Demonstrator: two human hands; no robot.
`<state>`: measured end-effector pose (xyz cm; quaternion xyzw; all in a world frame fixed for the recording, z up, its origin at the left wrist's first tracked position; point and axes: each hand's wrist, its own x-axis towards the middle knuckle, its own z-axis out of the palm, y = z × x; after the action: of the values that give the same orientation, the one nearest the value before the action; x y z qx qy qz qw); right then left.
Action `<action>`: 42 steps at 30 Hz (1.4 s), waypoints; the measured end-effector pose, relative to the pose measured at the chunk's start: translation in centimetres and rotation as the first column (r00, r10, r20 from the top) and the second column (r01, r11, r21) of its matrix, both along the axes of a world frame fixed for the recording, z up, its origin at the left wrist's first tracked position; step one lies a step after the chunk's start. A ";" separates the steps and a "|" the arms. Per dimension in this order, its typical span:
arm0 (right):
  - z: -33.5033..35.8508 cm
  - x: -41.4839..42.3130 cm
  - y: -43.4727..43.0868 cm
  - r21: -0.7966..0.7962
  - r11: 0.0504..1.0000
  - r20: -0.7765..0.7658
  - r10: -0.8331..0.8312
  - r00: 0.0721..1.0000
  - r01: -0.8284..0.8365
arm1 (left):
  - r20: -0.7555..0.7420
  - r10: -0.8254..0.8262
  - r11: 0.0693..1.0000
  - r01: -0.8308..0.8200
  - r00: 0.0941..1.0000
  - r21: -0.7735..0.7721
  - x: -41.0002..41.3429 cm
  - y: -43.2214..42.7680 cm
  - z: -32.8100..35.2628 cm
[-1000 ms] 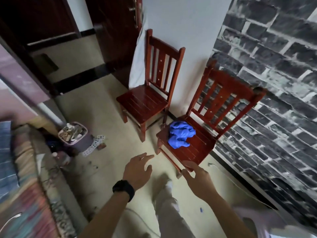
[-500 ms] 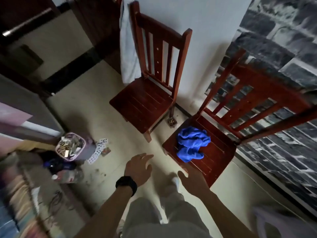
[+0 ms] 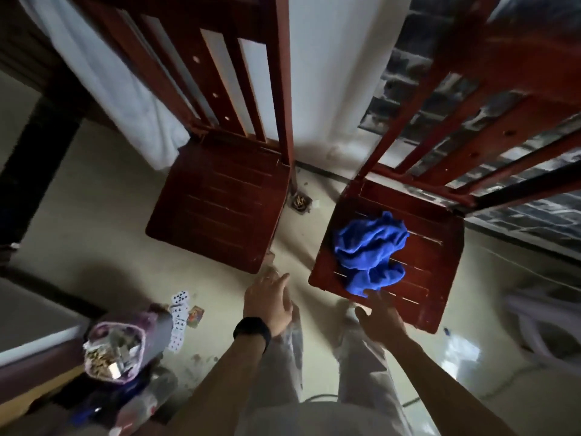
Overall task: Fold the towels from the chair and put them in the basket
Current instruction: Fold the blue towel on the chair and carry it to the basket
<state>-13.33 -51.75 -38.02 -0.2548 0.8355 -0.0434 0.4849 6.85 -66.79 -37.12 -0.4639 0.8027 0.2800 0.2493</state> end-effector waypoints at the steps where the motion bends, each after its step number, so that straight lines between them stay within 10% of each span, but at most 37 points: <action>1: -1.5 0.1 -0.2 0.036 0.998 -0.006 -0.054 0.999 0.054 | 0.032 -0.040 0.999 0.040 0.999 0.010 0.0 -1.3 -1.4; 15: -13.5 2.4 -4.6 0.130 0.878 -0.249 -0.420 0.873 0.460 | 0.151 -0.351 0.934 0.356 0.924 -0.010 2.1 -13.3 -17.1; 23: -12.3 4.5 -4.6 0.071 0.878 -0.071 -0.469 0.880 0.473 | 0.187 -0.393 0.919 0.393 0.900 0.036 1.1 -14.7 -15.6; 30: -4.3 7.6 -3.5 -0.197 0.788 -0.054 -0.602 0.797 0.583 | -0.095 -0.478 0.877 0.480 0.873 -0.002 -1.2 -11.2 -9.6; 42: 21.3 7.7 -1.6 -0.680 0.717 -0.364 -0.514 0.777 0.155 | -0.540 -0.468 0.876 0.449 0.699 -0.178 -5.7 -4.1 13.4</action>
<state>-5.64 -53.40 -16.69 -0.2372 0.9067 -0.3317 0.1078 1.20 -70.90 -23.72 -0.1484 0.9339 0.3211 0.0530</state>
